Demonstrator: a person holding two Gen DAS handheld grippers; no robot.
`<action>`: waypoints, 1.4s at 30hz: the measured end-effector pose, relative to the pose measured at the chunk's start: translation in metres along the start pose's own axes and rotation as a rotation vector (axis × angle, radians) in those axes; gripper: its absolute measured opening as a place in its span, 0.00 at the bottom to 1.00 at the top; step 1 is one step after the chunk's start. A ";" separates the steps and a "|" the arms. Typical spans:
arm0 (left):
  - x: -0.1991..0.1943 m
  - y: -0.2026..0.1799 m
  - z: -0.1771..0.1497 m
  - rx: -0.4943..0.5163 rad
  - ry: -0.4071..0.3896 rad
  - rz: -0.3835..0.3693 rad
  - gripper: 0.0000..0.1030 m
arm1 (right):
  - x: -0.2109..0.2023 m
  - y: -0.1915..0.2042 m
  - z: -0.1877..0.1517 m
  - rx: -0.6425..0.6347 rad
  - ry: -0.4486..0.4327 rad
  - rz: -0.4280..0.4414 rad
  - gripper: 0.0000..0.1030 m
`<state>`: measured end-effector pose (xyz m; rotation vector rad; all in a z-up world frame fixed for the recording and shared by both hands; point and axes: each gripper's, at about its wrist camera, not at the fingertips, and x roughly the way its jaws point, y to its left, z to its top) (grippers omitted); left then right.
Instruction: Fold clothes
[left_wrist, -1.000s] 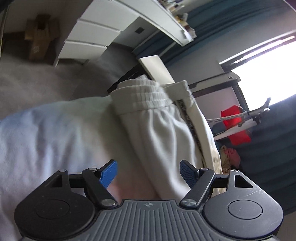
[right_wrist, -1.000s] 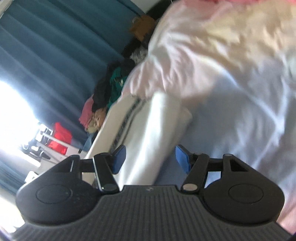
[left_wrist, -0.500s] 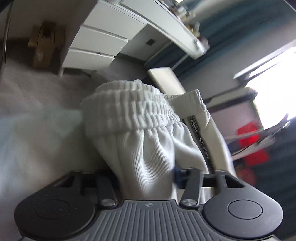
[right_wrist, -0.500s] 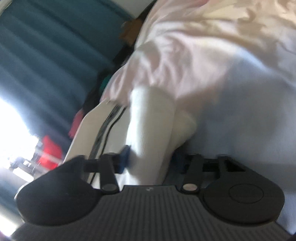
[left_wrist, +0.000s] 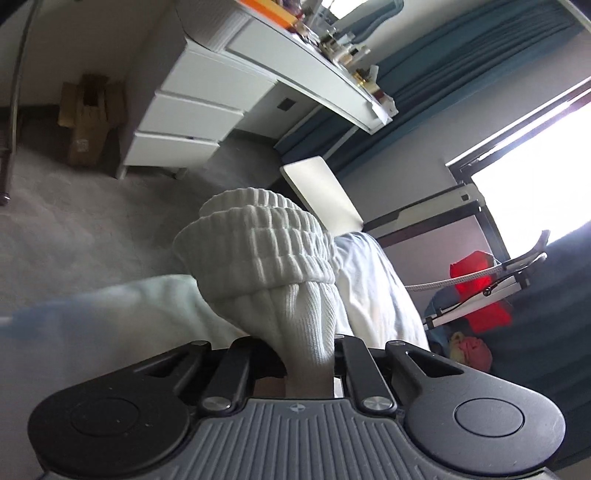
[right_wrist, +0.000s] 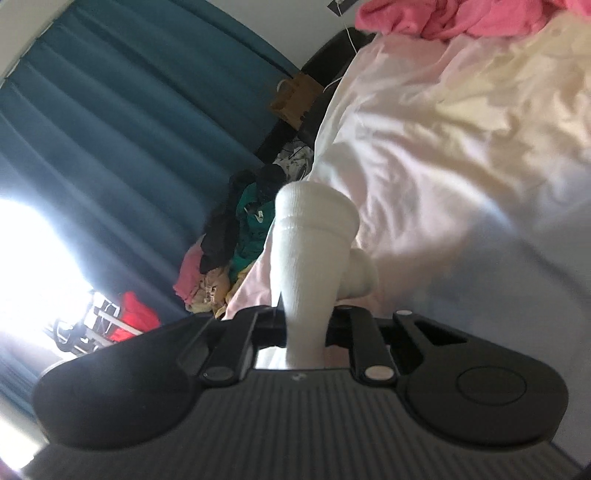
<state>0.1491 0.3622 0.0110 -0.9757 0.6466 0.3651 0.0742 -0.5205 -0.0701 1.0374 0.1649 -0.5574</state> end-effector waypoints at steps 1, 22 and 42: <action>-0.011 0.005 0.001 0.003 0.002 -0.001 0.10 | -0.010 -0.008 0.001 0.021 0.012 -0.011 0.15; -0.092 0.123 -0.031 -0.010 0.068 0.024 0.44 | -0.079 -0.127 -0.021 0.360 0.203 0.041 0.31; -0.097 -0.053 -0.187 0.486 0.023 -0.090 0.89 | -0.052 -0.136 -0.031 0.450 0.133 0.113 0.83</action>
